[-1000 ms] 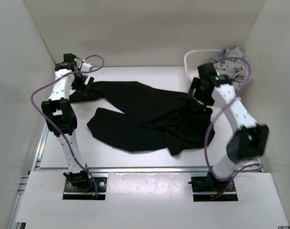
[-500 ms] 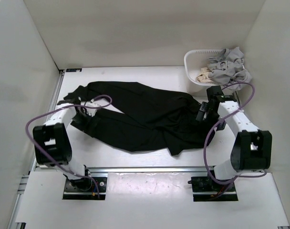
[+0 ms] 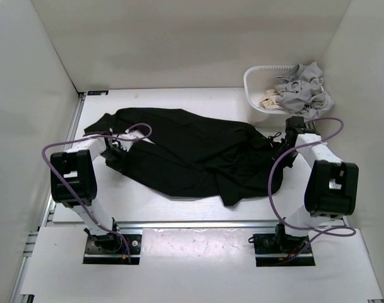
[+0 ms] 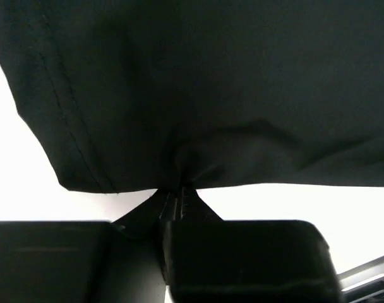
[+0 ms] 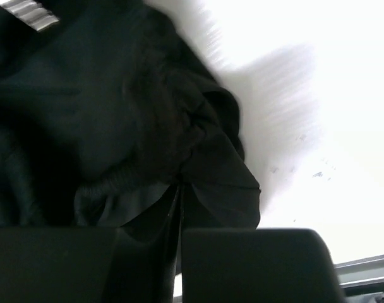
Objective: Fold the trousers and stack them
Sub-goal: Flatten the trousers out
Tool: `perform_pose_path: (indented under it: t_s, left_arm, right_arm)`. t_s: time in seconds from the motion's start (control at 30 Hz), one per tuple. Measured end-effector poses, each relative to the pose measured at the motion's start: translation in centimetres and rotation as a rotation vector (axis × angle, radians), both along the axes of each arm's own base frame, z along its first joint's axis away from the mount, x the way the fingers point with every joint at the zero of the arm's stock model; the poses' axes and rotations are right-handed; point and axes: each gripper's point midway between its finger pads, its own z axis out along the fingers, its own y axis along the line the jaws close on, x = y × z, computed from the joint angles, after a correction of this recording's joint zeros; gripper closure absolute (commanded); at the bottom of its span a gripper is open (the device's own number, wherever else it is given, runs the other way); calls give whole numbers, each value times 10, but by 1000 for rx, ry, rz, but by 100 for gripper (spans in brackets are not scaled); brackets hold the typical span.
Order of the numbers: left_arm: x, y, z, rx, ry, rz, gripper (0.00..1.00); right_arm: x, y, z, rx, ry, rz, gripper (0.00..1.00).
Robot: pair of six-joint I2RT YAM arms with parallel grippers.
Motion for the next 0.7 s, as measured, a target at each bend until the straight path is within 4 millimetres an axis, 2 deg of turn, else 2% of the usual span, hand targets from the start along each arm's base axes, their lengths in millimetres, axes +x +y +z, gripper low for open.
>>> perform_pose_path:
  t_s: [0.1, 0.23, 0.3, 0.37, 0.43, 0.5, 0.57, 0.63, 0.7]
  left_arm:
    - [10, -5, 1, -41, 9, 28, 86]
    - [12, 9, 11, -50, 15, 88, 86]
    - [21, 31, 31, -40, -4, 141, 86]
    - [39, 68, 65, -4, -75, 203, 86]
    - [55, 108, 105, 52, -182, 262, 86]
    - [55, 147, 142, 120, -256, 324, 86]
    - [47, 172, 162, 175, -286, 365, 86]
    - [35, 187, 167, 212, -267, 388, 86]
    - [22, 195, 160, 231, -213, 396, 86]
  right_arm:
    - [2, 8, 29, 44, -85, 10, 100]
    - [11, 16, 101, 86, -260, 25, 100]
    - [16, 7, 151, 91, -388, 2, 100]
    - [13, -7, 185, 87, -474, -37, 100]
    - [3, -24, 211, 66, -535, -86, 100]
    - [-12, -39, 219, 47, -542, -138, 100]
    - [-25, -48, 213, 47, -507, -183, 100]
    - [-31, -53, 198, 58, -466, -210, 100]
    - [-41, -53, 172, 87, -395, -238, 100]
